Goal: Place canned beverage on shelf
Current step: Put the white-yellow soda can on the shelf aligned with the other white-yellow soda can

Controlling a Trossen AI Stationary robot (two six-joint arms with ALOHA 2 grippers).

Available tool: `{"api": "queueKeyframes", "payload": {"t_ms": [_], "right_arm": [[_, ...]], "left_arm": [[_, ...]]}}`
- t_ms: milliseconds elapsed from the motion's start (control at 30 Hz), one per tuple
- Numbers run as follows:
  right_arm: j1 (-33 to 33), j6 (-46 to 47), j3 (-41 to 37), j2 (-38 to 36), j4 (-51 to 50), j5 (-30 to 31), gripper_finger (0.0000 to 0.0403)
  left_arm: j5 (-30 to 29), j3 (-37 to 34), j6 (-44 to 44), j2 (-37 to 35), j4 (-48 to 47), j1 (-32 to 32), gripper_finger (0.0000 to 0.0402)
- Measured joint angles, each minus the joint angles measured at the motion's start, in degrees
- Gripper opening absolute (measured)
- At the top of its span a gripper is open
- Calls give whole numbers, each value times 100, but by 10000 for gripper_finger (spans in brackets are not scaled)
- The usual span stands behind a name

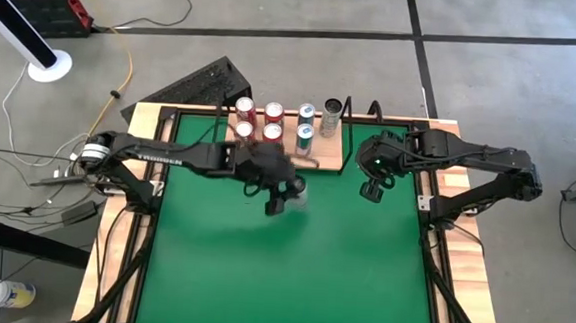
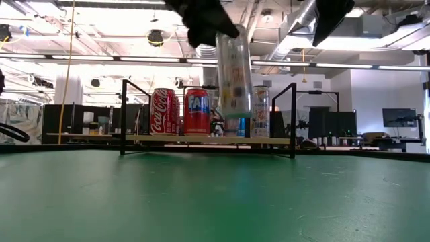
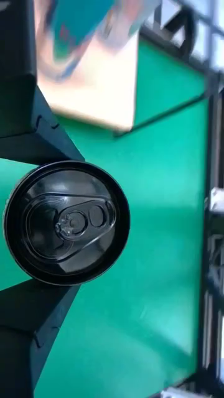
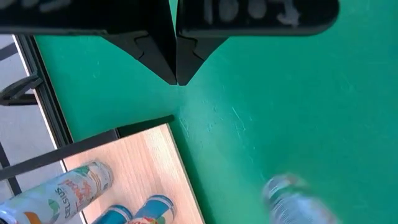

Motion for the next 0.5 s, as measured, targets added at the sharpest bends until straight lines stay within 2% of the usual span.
{"api": "queueKeyframes", "payload": {"t_ms": [267, 500], "right_arm": [[66, 104, -337, -170, 5, 22, 24], [114, 409, -718, -546, 11, 21, 24]], "left_arm": [[11, 1290, 810, 449, -528, 645, 232], [492, 2130, 1300, 1160, -719, 1047, 232]]}}
